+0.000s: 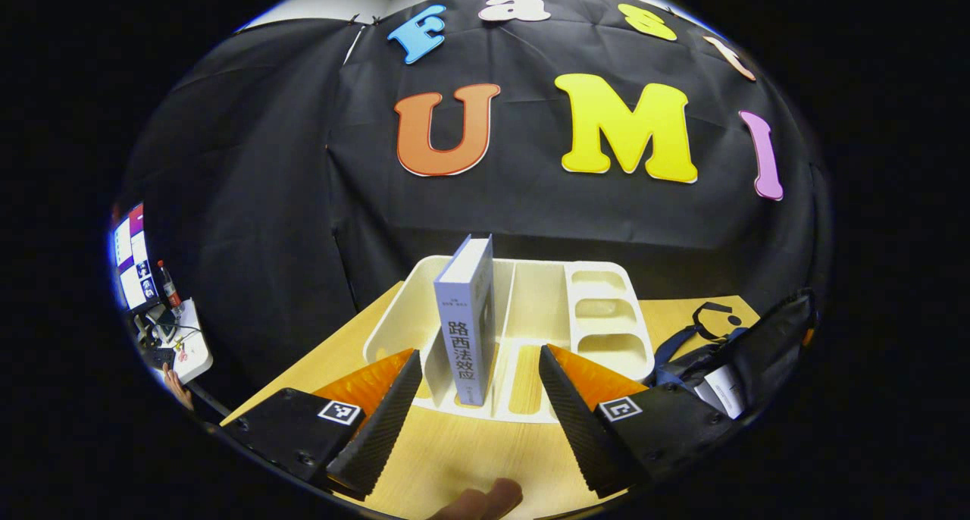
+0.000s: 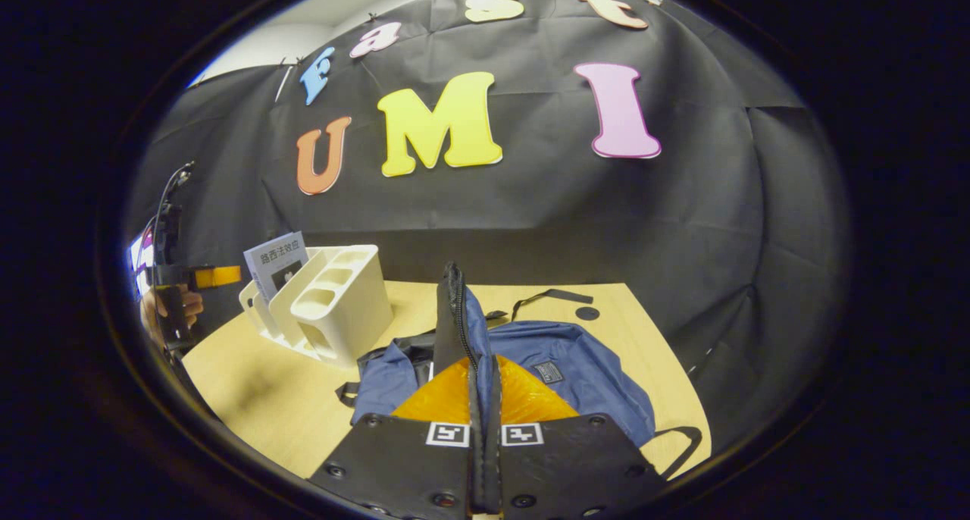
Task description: Open the schoolbag, grab two books from the bookshelf and put them into the schoolbag.
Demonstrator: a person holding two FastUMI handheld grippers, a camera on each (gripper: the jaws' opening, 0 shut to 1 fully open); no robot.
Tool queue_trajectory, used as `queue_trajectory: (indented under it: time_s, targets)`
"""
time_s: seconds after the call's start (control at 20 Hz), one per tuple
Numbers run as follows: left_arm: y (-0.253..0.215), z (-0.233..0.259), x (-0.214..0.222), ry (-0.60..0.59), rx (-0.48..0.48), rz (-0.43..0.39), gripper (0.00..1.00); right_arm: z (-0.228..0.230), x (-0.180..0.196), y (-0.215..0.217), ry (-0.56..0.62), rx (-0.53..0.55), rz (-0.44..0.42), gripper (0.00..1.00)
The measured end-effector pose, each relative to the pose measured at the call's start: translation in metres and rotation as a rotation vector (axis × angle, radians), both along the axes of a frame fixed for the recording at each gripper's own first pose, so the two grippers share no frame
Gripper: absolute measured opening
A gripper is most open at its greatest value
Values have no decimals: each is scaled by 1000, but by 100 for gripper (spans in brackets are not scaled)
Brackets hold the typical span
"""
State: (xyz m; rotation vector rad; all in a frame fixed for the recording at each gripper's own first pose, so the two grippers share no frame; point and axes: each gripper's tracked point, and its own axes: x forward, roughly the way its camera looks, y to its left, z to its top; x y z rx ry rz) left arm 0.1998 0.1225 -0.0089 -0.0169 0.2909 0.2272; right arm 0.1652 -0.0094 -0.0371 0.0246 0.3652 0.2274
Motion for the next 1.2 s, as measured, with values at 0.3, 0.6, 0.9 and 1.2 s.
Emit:
queue_trajectory:
  time_s: [0.3, 0.6, 0.9, 1.2]
  targets:
    - [17, 41, 45, 38, 102, -84, 97, 2, -4, 1, 2, 13, -4, 1]
    - [14, 33, 92, 158, 134, -135, 97, -2, 0, 1, 17, 36, -1, 1]
    - [31, 12, 141, 283, 139, -120, 95, -4, 8, 6, 31, 52, 27, 1]
    - [53, -11, 154, 417, 180, -88, 89, -9, 7, 6, 33, 56, 35, 1]
